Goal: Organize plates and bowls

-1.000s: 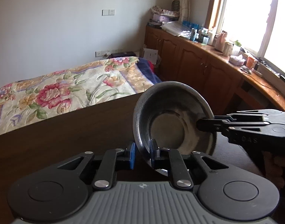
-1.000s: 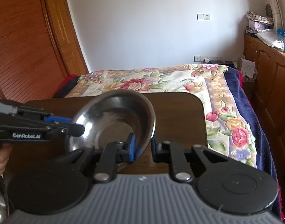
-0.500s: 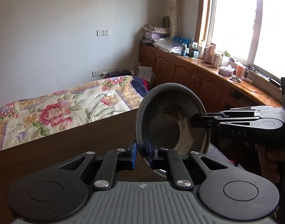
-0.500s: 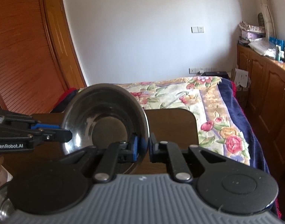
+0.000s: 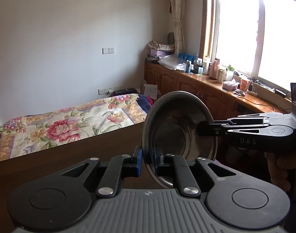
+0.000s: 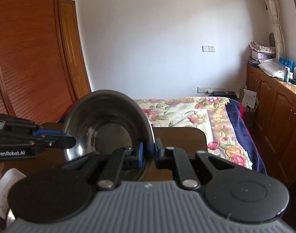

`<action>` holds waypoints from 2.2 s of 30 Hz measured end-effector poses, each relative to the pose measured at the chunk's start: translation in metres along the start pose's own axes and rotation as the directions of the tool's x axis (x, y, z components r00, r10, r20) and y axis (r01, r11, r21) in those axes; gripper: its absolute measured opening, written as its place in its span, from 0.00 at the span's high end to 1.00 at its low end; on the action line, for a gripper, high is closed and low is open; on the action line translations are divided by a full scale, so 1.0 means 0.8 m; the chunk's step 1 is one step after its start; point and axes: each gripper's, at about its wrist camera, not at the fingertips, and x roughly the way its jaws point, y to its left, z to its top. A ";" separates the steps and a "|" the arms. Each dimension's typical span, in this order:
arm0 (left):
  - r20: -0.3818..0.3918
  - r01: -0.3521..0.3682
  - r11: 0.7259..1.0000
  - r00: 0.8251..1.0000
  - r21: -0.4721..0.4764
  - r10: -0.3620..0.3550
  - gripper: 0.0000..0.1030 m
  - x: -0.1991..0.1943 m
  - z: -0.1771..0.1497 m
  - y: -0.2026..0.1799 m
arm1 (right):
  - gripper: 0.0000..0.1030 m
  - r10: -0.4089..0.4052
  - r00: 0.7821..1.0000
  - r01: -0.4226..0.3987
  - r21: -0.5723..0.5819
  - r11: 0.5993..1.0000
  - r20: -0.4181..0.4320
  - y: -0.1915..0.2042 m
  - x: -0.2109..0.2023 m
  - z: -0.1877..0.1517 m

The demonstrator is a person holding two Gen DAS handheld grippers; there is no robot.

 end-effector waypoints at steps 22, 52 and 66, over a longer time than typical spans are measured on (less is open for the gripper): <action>0.047 0.009 0.999 0.999 -0.041 -0.008 0.61 -0.094 -0.085 0.008 | 0.87 0.066 0.998 -0.066 0.002 0.998 0.007 0.054 -0.043 -0.050; 0.001 -0.017 0.989 1.000 -0.144 0.017 0.62 -0.107 -0.154 0.027 | 0.87 0.115 0.990 -0.119 -0.040 0.992 -0.078 0.125 -0.044 -0.098; -0.010 -0.051 0.989 0.999 -0.138 0.050 0.61 -0.092 -0.166 0.025 | 0.87 0.114 0.990 -0.117 -0.027 0.993 -0.088 0.126 -0.034 -0.106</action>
